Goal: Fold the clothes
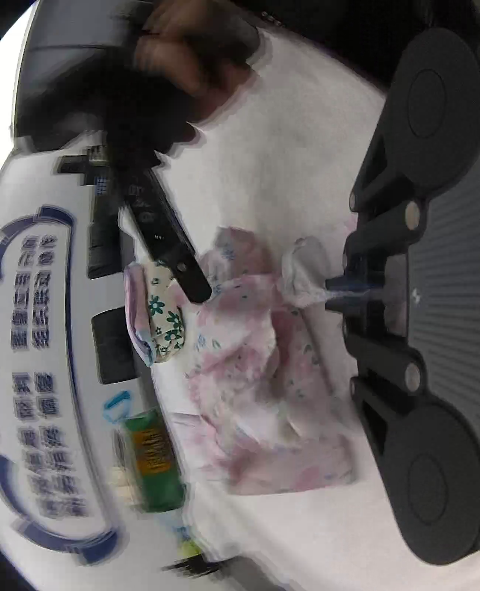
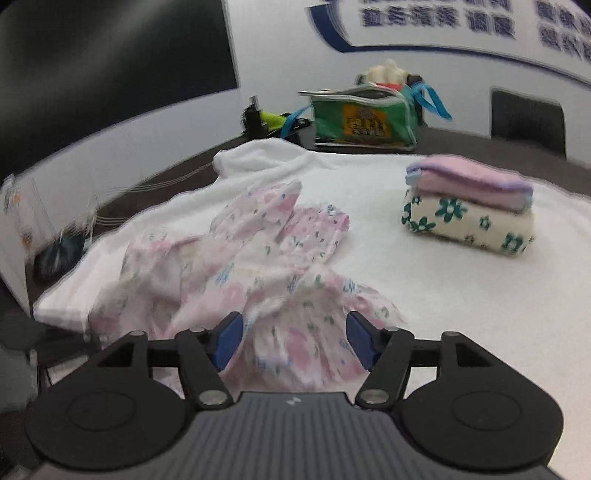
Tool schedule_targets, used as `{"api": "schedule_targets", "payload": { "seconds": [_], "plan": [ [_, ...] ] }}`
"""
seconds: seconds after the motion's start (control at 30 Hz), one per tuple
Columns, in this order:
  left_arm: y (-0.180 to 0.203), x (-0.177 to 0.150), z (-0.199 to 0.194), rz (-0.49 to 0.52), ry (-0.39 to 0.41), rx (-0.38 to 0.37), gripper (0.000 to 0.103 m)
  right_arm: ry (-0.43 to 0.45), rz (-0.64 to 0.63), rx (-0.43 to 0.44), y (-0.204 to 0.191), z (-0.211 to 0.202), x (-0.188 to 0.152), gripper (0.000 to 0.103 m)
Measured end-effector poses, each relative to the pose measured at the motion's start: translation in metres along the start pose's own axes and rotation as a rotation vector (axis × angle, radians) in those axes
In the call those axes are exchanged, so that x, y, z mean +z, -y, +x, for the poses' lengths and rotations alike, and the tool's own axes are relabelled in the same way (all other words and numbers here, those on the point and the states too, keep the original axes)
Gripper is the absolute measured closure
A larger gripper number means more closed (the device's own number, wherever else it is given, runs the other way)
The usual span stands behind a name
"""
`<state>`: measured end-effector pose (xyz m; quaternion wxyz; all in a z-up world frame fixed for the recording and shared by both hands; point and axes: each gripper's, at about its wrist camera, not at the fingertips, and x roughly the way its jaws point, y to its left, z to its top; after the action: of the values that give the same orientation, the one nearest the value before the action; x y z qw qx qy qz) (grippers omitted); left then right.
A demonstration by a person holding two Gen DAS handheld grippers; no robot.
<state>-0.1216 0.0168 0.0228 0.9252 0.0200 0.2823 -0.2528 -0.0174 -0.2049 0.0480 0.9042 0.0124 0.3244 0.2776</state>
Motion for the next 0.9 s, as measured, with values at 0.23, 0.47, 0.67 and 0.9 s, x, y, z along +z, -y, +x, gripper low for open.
{"api": "schedule_targets", "payload": {
  "seconds": [0.23, 0.47, 0.67, 0.9],
  "plan": [
    [-0.046, -0.003, -0.031, -0.221, 0.116, 0.074, 0.101, -0.035, 0.004, 0.005, -0.005, 0.018, -0.003, 0.096],
    [-0.074, -0.012, -0.05, -0.385, 0.267, 0.336, 0.069, -0.069, -0.098, -0.06, -0.021, -0.027, -0.026, 0.093],
    [-0.073, -0.02, -0.06, -0.387, 0.341, 0.469, 0.057, -0.013, -0.146, -0.119, -0.029, -0.055, -0.026, 0.059],
    [-0.011, -0.026, -0.056, -0.054, 0.293, 0.39, 0.05, 0.123, -0.294, -0.132, -0.056, -0.063, -0.019, 0.057]
  ]
}}
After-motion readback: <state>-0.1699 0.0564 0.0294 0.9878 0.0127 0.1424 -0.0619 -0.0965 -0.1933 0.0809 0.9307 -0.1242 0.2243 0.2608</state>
